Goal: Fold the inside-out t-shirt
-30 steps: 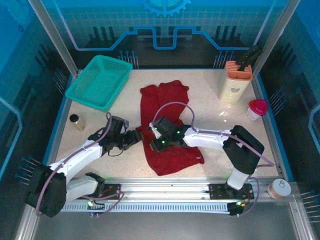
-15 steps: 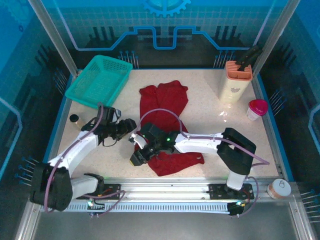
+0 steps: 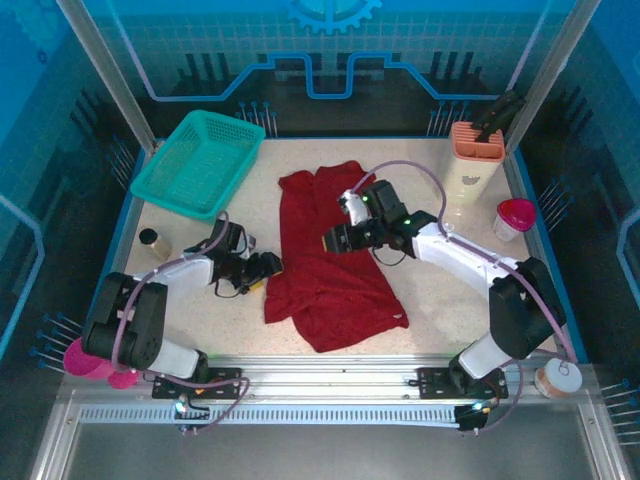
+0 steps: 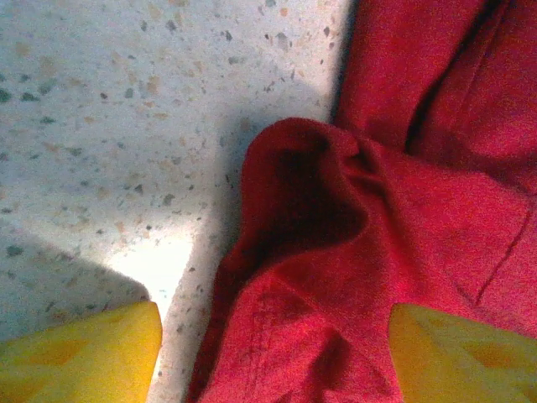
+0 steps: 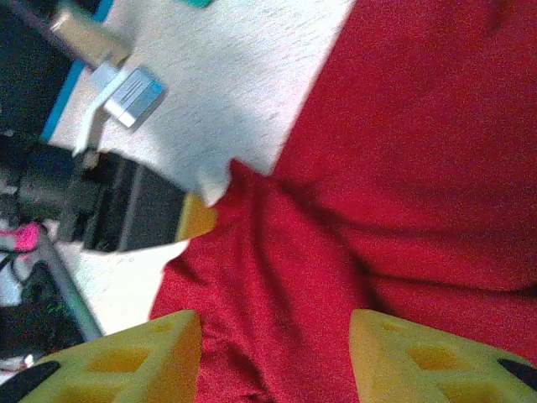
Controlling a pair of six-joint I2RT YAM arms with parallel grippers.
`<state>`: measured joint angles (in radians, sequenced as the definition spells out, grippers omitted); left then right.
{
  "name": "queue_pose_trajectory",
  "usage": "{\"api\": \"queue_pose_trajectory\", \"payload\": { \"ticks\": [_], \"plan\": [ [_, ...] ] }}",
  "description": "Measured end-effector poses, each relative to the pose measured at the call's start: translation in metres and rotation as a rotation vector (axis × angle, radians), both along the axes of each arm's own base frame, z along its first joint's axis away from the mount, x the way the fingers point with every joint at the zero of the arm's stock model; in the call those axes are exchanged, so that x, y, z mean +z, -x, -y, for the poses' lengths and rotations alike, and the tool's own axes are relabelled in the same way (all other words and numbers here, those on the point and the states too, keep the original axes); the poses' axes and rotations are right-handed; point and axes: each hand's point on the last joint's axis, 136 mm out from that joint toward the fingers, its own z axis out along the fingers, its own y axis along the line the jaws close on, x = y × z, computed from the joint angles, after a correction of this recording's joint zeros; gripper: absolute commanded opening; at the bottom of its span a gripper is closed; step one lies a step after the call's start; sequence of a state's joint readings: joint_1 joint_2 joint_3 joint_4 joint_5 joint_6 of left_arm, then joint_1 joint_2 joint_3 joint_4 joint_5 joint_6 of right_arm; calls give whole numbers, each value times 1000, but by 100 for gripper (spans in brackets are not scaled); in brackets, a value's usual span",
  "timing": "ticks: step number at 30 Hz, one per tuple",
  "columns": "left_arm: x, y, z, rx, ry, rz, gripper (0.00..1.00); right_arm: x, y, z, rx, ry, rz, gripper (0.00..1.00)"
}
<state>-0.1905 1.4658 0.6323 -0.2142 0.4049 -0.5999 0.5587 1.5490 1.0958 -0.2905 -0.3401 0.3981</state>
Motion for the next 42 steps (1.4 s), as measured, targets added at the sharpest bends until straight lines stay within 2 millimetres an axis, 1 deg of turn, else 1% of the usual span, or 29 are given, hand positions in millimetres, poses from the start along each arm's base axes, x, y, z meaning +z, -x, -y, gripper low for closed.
{"api": "queue_pose_trajectory", "payload": {
  "ticks": [3,6,9,13,16,18,19,20,24,27,29,31,34,39,40,41,42],
  "plan": [
    [-1,-2,1,-7,-4,-9,71,-4,-13,17,-61,13,0,50],
    [-4,-3,1,-8,-10,-40,69,-5,-22,24,-94,2,2,48],
    [-6,-5,1,-12,-20,-78,67,-7,-27,22,-97,3,16,42],
    [-8,-5,0,-12,-26,-128,62,-14,-33,18,-73,66,67,35],
    [-7,-6,0,-13,-22,-133,57,-14,-37,13,-54,93,106,28],
    [-6,-7,0,-19,-19,-124,57,-13,-38,13,-51,102,124,25],
    [-4,-11,3,-29,-11,-102,57,-13,-39,13,-52,104,128,25],
    [-1,-19,7,-50,-8,-54,57,-13,-40,14,-53,105,131,25],
    [24,-49,17,-99,-3,111,58,-12,-43,15,-61,106,143,25],
    [44,-65,17,-112,-26,204,60,-11,-46,17,-69,104,147,27],
    [51,-73,15,-112,-45,234,61,-11,-47,19,-74,103,147,29],
    [52,-78,14,-117,-64,244,63,-11,-48,20,-77,103,146,30],
    [45,-80,12,-123,-89,232,63,-11,-48,20,-77,100,149,31],
    [14,-72,12,-147,-120,147,62,-13,-49,23,-82,99,151,31],
    [8,-69,12,-152,-124,127,61,-15,-48,23,-82,100,149,31],
    [4,-67,13,-160,-126,112,55,-16,-47,24,-82,103,146,31],
    [2,-65,15,-172,-126,107,52,-17,-47,24,-82,104,144,30]
  ]
}}
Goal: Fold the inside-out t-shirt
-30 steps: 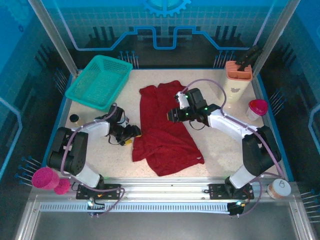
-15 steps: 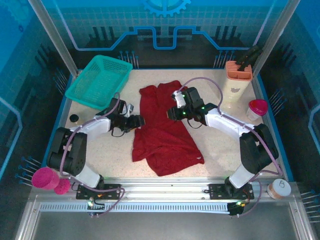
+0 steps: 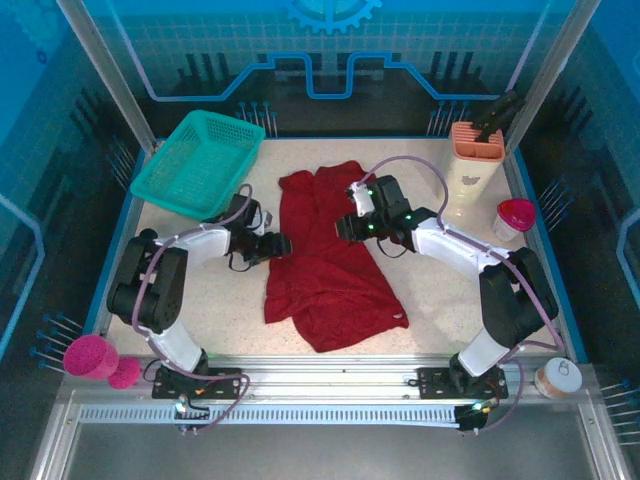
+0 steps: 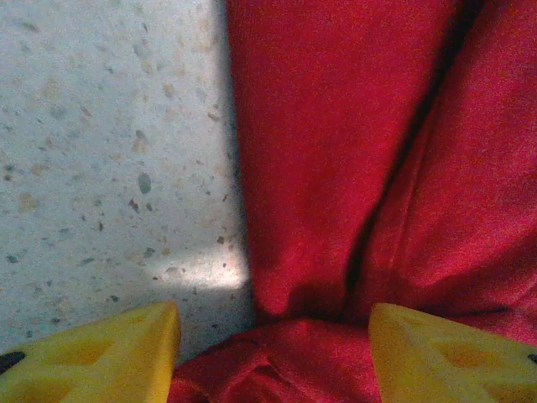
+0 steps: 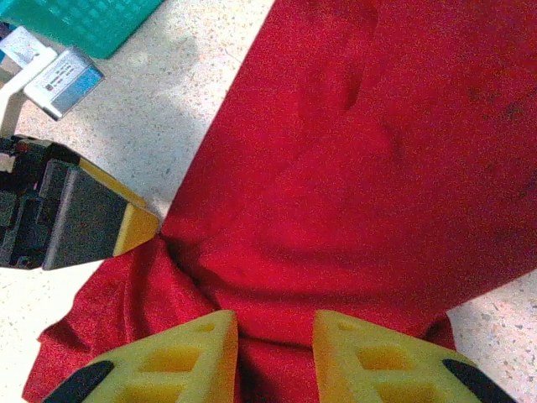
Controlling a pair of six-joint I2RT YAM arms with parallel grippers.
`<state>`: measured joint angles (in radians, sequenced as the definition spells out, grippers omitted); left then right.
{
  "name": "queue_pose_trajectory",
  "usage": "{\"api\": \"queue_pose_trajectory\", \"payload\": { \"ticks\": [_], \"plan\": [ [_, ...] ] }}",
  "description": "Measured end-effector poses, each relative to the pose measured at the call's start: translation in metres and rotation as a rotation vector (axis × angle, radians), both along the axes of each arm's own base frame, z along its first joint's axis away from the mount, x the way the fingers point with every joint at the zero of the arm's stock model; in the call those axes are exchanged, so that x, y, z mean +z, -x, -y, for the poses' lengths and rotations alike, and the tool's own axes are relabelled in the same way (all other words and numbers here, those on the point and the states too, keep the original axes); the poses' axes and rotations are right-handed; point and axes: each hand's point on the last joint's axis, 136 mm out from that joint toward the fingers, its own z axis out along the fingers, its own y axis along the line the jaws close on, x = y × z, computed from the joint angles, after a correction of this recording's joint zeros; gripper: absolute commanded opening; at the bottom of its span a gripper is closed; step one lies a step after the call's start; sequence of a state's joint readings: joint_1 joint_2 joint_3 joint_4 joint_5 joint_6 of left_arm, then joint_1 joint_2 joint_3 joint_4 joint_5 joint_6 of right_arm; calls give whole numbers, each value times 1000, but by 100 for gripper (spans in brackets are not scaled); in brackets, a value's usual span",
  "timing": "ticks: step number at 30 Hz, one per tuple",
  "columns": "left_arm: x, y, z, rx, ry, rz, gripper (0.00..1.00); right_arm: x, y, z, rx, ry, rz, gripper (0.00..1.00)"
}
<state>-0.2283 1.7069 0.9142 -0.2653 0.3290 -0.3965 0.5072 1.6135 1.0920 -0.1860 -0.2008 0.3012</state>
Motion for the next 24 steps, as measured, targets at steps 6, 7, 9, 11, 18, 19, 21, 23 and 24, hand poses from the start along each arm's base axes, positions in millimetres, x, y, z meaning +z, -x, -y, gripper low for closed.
{"api": "queue_pose_trajectory", "payload": {
  "ticks": [6,7,9,11,18,19,21,23,24],
  "plan": [
    [2,5,10,-29,36,-11,1,-3,-20,-1,-38,88,93,41],
    [4,5,11,-29,43,-9,0,-5,-28,-5,-47,111,108,42],
    [16,7,14,-29,65,12,0,-9,-49,-17,-74,147,132,45],
    [34,12,17,-37,89,53,0,-14,-74,-26,-123,172,152,48],
    [111,28,20,-30,176,249,0,-26,-142,-40,-325,209,183,55],
    [116,29,20,-29,182,259,0,-29,-148,-44,-348,208,181,56],
    [124,32,21,-31,196,275,0,-42,-159,-49,-394,213,160,56],
    [129,36,22,-36,201,281,0,-58,-165,-50,-435,233,121,52],
    [131,39,22,-38,201,282,0,-68,-168,-49,-454,245,99,47]
  ]
}}
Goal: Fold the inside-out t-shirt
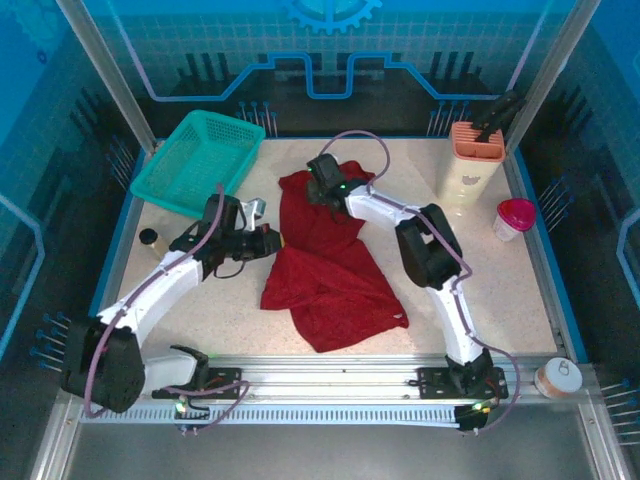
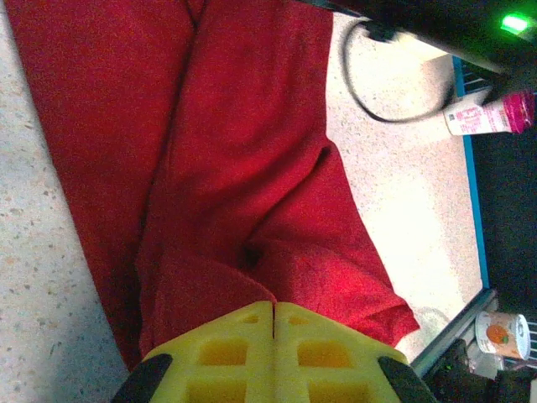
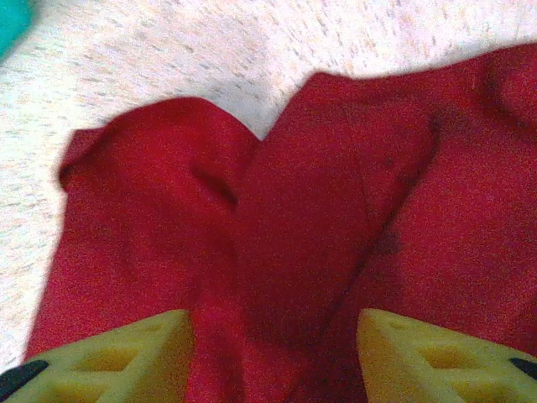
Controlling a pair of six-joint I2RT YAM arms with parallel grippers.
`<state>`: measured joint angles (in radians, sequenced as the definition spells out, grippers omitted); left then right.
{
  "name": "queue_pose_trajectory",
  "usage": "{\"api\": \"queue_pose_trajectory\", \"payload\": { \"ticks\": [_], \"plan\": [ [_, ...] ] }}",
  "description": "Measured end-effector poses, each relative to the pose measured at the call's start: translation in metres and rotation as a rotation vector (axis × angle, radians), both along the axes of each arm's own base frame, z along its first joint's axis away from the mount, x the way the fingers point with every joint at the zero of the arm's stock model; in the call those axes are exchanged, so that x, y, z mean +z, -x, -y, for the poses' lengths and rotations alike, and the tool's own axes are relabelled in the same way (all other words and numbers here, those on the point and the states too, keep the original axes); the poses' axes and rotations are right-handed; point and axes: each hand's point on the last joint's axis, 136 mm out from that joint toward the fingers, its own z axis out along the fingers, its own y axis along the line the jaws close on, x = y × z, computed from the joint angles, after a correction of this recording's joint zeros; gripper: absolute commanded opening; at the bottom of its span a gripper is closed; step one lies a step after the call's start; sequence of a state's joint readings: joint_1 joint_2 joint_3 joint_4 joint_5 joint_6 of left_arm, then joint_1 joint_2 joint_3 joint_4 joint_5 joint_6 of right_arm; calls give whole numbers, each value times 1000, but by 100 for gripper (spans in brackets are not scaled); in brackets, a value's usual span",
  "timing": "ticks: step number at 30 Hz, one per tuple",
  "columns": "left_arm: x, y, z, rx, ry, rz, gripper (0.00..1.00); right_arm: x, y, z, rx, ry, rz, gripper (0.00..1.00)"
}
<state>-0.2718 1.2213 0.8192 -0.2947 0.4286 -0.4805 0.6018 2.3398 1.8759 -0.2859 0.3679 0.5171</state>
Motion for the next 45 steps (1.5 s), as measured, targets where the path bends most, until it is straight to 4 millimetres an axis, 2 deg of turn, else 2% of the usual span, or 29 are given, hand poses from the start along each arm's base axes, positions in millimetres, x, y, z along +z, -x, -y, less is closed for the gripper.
{"api": "queue_pose_trajectory", "payload": {
  "ticks": [1,3,4,5,11,13,14,16,19,22,24,26,27,28,30,32,34,35,37,38,40,41,43,44,45],
  "plan": [
    [1,2,0,-1,-1,-3,0,-9,-2,1,-17,8,-19,38],
    [1,9,-2,-5,-9,-15,0,-29,-2,7,-55,27,-71,10],
    [0,12,-3,-4,-16,-23,0,-36,-1,11,-67,35,-93,0],
    [-1,15,-5,0,-25,-34,0,-42,-1,14,-80,42,-108,0],
    [1,24,-22,46,-104,-15,0,-33,-1,17,-86,28,-110,0],
    [9,25,-27,41,-130,31,0,-24,5,18,-66,12,-116,0],
    [15,25,-28,35,-143,69,0,-12,6,18,-49,-14,-109,0],
    [32,21,-32,27,-173,155,0,22,5,19,-16,-91,-74,0],
    [81,3,-40,38,-232,351,0,106,-12,30,28,-219,63,0],
    [162,-22,-43,42,-272,577,0,216,-28,55,51,-324,268,0],
    [238,-37,-43,35,-303,767,0,295,-27,77,61,-384,426,0],
    [305,-41,-41,20,-332,944,0,358,-13,98,68,-416,554,0],
    [330,-38,-40,8,-348,1018,0,388,-1,109,71,-425,617,0],
    [347,-33,-40,-2,-363,1074,0,413,12,117,74,-431,668,0],
    [364,-20,-39,-37,-402,1162,0,453,48,132,80,-446,758,0],
    [355,-7,-38,-81,-438,1196,0,461,83,143,79,-458,792,0],
    [322,3,-36,-132,-454,1178,0,440,111,152,56,-460,780,0],
    [299,8,-33,-163,-457,1149,0,416,121,155,40,-452,747,0],
    [239,16,-25,-218,-449,1062,0,356,135,155,14,-425,658,0],
    [198,21,-21,-237,-436,988,0,310,140,151,0,-399,579,0],
    [120,31,-12,-259,-409,843,0,209,156,147,-35,-334,387,8],
    [75,41,-6,-276,-394,761,0,145,173,149,-60,-288,253,15],
    [5,65,0,-310,-382,635,0,47,215,166,-109,-200,20,31],
    [-26,79,2,-329,-383,578,0,8,240,180,-146,-154,-88,36],
    [-45,88,3,-341,-385,543,0,-16,259,192,-177,-119,-166,41]
  ]
}}
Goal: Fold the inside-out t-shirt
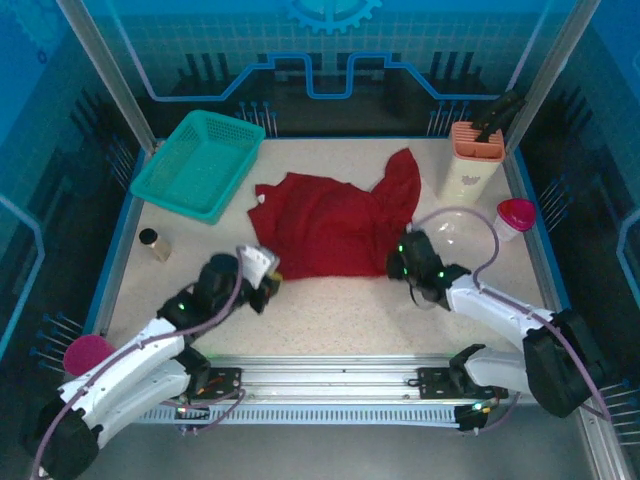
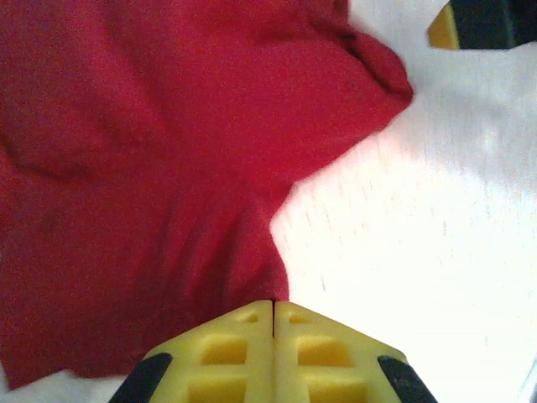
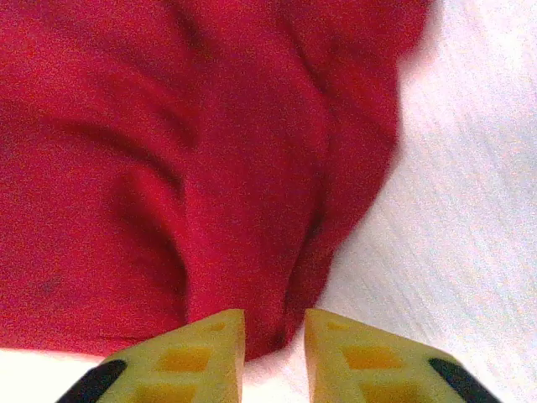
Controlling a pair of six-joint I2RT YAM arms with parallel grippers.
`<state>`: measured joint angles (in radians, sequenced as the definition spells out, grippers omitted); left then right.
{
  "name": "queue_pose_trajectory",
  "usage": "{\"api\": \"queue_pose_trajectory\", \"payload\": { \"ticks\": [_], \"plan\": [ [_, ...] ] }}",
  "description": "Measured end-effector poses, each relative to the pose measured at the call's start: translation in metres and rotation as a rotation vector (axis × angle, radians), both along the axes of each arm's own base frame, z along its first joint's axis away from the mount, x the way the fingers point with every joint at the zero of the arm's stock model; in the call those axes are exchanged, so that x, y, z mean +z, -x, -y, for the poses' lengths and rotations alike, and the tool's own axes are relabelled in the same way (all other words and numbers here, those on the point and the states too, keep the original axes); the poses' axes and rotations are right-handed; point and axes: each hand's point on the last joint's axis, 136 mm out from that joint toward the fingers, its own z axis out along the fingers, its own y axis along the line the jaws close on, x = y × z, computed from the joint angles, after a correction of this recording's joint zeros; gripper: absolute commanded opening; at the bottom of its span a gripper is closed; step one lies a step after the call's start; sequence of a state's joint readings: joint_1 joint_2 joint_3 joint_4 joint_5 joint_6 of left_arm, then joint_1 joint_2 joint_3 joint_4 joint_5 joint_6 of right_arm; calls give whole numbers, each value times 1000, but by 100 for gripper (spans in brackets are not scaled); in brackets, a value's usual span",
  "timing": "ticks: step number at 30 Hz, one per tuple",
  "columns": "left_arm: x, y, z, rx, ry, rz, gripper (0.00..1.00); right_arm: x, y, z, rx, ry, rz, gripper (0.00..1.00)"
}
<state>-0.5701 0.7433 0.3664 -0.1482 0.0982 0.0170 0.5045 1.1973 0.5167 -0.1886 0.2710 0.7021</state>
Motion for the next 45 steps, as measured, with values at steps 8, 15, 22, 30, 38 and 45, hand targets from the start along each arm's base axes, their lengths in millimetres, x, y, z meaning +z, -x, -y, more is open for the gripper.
{"api": "queue_pose_trajectory", "payload": {
  "ticks": [8,15,22,30,38,45],
  "plan": [
    [-3,3,15,7,71,-6,12,22,-8,24,-110,-161,-78,48],
    [-11,6,13,65,134,-54,14,84,-69,-15,101,-201,11,42],
    [1,4,5,136,197,-44,6,23,-56,-46,186,-47,-188,54],
    [2,-5,-21,322,220,-35,37,-8,-60,-7,90,29,-273,9],
    [-31,2,21,187,248,-253,62,37,-61,58,-128,-59,-109,41],
    [-52,-12,42,273,99,-525,61,7,-36,75,-213,-145,-259,51]
  ]
}}
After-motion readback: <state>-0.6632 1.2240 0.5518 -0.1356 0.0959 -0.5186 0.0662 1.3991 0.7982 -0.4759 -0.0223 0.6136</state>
